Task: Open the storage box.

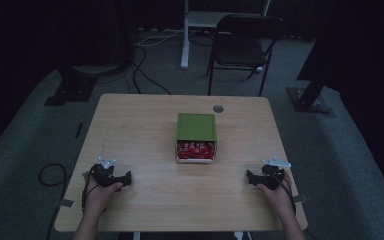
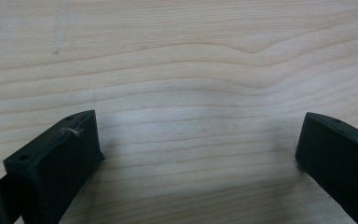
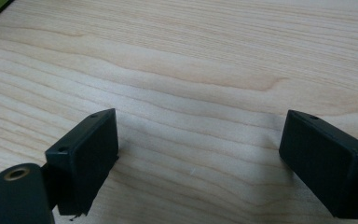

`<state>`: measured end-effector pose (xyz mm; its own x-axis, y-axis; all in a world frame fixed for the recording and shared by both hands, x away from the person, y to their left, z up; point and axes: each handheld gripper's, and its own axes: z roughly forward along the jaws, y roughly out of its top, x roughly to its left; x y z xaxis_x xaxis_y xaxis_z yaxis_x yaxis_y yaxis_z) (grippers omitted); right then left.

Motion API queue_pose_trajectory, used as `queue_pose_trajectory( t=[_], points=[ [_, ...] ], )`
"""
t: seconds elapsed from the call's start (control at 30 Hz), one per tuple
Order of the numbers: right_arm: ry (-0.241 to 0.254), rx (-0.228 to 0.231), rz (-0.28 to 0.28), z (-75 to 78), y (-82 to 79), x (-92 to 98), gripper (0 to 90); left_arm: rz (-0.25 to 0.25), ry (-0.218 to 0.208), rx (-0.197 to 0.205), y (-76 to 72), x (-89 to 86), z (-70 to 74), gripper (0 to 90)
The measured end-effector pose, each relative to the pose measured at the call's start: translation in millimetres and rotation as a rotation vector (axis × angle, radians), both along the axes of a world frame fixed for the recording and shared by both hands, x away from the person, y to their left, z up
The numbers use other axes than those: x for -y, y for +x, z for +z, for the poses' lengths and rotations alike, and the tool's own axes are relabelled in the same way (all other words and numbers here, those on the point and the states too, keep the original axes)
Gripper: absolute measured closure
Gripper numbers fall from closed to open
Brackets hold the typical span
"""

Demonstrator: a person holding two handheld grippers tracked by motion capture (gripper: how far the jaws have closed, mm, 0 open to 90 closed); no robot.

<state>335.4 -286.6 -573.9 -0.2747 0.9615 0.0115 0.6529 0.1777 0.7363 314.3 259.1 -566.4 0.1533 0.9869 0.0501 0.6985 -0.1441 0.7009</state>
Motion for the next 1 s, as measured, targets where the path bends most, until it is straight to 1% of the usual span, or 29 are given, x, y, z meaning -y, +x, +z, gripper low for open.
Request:
queue_pose_trajectory(
  t=[0.1,0.2,0.23,0.27,0.4,0.43,0.47,0.5,0.6,0.63,0.7,0.8,0.9,1.0],
  points=[
    [0.000,0.000,0.000,0.0,0.0,0.0,11.2,-0.019,0.015,0.006,-0.3,4.5,0.3,0.5],
    [0.000,0.000,0.000,0.0,0.0,0.0,11.2,-0.041,0.046,0.013,-0.1,9.9,1.3,0.5],
    [0.000,0.000,0.000,0.0,0.0,0.0,11.2,-0.041,0.046,0.013,-0.1,9.9,1.3,0.5],
    [0.000,0.000,0.000,0.0,0.0,0.0,11.2,-0.054,0.067,0.017,0.1,13.3,2.3,0.5],
    [0.000,0.000,0.000,0.0,0.0,0.0,11.2,-0.074,0.103,0.039,1.2,21.3,5.6,0.5],
    [0.000,0.000,0.000,0.0,0.0,0.0,11.2,-0.074,0.103,0.039,1.2,21.3,5.6,0.5],
    [0.000,0.000,0.000,0.0,0.0,0.0,11.2,-0.083,0.123,0.052,1.5,25.5,7.6,0.5],
    [0.000,0.000,0.000,0.0,0.0,0.0,11.2,-0.091,0.132,0.057,1.5,27.4,8.6,0.5],
    [0.000,0.000,0.000,0.0,0.1,0.0,11.2,-0.113,0.143,0.071,1.1,33.0,11.1,0.5],
    [0.000,0.000,0.000,0.0,0.1,0.0,11.2,-0.113,0.143,0.071,1.1,33.0,11.1,0.5],
    [0.000,0.000,0.000,0.0,0.0,0.0,11.2,-0.132,0.155,0.085,0.7,38.5,13.2,0.5],
    [0.000,0.000,0.000,0.0,0.0,0.0,11.2,-0.156,0.158,0.102,0.4,45.8,15.7,0.5],
    [0.000,-0.001,0.000,0.0,0.0,0.0,11.2,-0.186,0.159,0.114,-0.2,53.4,18.5,0.5],
    [0.000,0.000,0.000,0.0,0.1,0.0,11.2,-0.229,0.181,0.137,-1.2,63.7,22.5,0.5]
  ],
)
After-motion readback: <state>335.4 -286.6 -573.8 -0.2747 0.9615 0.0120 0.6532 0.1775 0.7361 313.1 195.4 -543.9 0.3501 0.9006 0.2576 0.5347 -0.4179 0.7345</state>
